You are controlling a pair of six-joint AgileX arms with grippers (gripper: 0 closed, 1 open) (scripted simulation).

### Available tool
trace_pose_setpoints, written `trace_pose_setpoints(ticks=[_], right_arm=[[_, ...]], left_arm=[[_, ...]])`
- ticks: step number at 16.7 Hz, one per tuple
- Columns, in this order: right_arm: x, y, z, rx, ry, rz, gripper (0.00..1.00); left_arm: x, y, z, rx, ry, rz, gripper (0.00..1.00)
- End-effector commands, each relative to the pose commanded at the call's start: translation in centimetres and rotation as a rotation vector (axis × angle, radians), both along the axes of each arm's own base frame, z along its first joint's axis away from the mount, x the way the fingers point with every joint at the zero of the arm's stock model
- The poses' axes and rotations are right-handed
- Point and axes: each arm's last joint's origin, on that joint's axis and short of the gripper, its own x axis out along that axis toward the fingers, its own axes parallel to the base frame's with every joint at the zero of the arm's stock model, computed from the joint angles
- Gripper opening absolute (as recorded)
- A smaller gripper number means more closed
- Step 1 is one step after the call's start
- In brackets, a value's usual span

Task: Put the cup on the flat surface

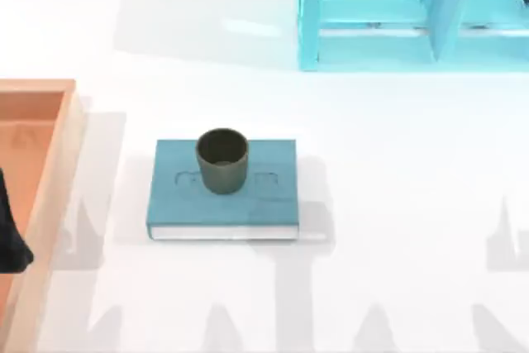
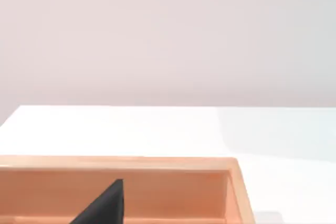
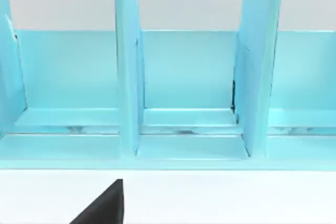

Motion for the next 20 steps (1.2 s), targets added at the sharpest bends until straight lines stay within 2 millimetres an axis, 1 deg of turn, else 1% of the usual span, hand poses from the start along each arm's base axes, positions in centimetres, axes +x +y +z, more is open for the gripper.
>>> trace_pose_setpoints(ticks=[3,5,8,11,14,16,18,20], right_arm=[[0.0,0.0,0.2,0.003,0.005,0.002,1.0],[0.0,0.2,1.1,0.016,0.028,0.014,1.0],[0.3,0.7,4.1,0.054,0.105,0.048,1.0],[1.3,1.5,8.4,0.105,0.221,0.093,1.0],[3.6,3.0,13.4,0.157,0.369,0.137,1.0],[5.9,4.6,16.6,0.186,0.482,0.161,1.0],[8.7,6.8,19.3,0.206,0.601,0.177,1.0],[11.8,9.7,21.3,0.217,0.723,0.184,1.0]], left_arm=[[0.0,0.0,0.0,0.0,0.0,0.0,1.0],[0.0,0.0,0.0,0.0,0.0,0.0,1.0],[0.0,0.0,0.0,0.0,0.0,0.0,1.0],[0.0,0.0,0.0,0.0,0.0,0.0,1.0],[0.0,0.0,0.0,0.0,0.0,0.0,1.0],[0.0,0.0,0.0,0.0,0.0,0.0,1.0],[0.0,0.0,0.0,0.0,0.0,0.0,1.0],[0.0,0.0,0.0,0.0,0.0,0.0,1.0]])
